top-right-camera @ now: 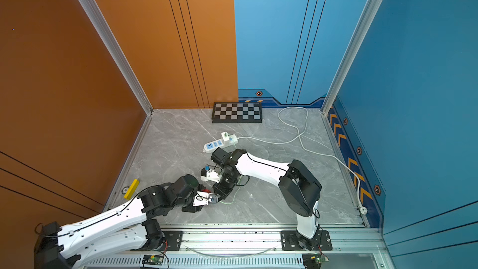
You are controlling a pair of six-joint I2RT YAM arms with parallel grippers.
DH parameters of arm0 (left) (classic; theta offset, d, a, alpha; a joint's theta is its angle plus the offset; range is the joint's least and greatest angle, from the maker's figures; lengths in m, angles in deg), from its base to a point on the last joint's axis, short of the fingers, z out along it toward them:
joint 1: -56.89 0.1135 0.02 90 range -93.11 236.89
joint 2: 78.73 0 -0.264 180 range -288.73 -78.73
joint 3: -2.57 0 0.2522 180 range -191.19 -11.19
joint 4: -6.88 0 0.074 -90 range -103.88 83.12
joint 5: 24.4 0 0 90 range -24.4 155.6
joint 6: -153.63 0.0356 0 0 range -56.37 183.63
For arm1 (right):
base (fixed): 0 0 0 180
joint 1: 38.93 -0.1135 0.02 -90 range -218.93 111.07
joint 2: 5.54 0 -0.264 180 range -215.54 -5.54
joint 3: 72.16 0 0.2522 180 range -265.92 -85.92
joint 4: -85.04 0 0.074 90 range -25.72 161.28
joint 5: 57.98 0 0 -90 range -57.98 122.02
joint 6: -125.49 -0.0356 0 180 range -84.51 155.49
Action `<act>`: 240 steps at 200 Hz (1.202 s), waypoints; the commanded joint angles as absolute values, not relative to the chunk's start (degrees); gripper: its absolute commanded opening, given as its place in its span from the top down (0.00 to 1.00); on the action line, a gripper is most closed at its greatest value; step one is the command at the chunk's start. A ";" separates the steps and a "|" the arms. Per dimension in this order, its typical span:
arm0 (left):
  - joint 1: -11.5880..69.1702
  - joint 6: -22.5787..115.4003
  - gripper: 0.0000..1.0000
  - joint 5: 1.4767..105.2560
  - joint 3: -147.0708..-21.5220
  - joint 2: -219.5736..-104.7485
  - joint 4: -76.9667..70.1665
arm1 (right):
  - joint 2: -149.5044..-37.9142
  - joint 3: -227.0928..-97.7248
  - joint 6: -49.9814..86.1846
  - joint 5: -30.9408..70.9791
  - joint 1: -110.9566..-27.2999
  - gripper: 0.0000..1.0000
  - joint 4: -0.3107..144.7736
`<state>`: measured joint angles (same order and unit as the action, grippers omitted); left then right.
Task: Charge the electric shaver
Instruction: Insert the charging cable into the electric shaver.
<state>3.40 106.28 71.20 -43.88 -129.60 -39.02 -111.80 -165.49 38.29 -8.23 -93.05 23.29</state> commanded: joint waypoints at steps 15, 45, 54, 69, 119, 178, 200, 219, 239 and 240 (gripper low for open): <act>2.34 107.08 1.00 70.17 -46.60 -129.67 -38.27 | -113.01 -167.38 39.00 -7.48 -93.42 1.00 22.66; 1.53 108.40 1.00 69.51 -47.20 -130.30 -38.35 | -113.36 -167.71 39.26 -7.51 -93.25 1.00 22.27; 1.22 109.01 1.00 69.16 -47.54 -130.66 -38.67 | -113.40 -167.87 39.34 -7.53 -93.19 1.00 22.23; 0.36 109.77 1.00 69.11 -48.00 -131.34 -39.02 | -113.39 -167.94 39.35 -7.35 -93.19 1.00 22.19; -2.03 111.75 1.00 68.95 -48.91 -132.76 -40.01 | -113.52 -168.25 39.27 -6.91 -92.80 1.00 21.97; -3.76 110.17 1.00 68.50 -49.89 -133.98 -39.90 | -113.91 -169.24 38.96 -5.18 -92.62 1.00 22.06; -4.28 108.14 1.00 68.73 -50.54 -135.42 -39.84 | -113.93 -169.64 38.03 -4.90 -92.60 1.00 22.89; -4.50 106.93 1.00 68.62 -51.22 -136.23 -39.71 | -113.74 -168.94 36.70 -4.90 -92.77 1.00 24.97; -5.15 106.07 1.00 68.14 -51.37 -136.39 -38.18 | -113.91 -169.00 36.28 -4.83 -92.88 1.00 25.84; -5.16 105.99 1.00 68.19 -51.36 -136.43 -38.09 | -113.91 -169.03 36.28 -4.82 -92.88 1.00 25.84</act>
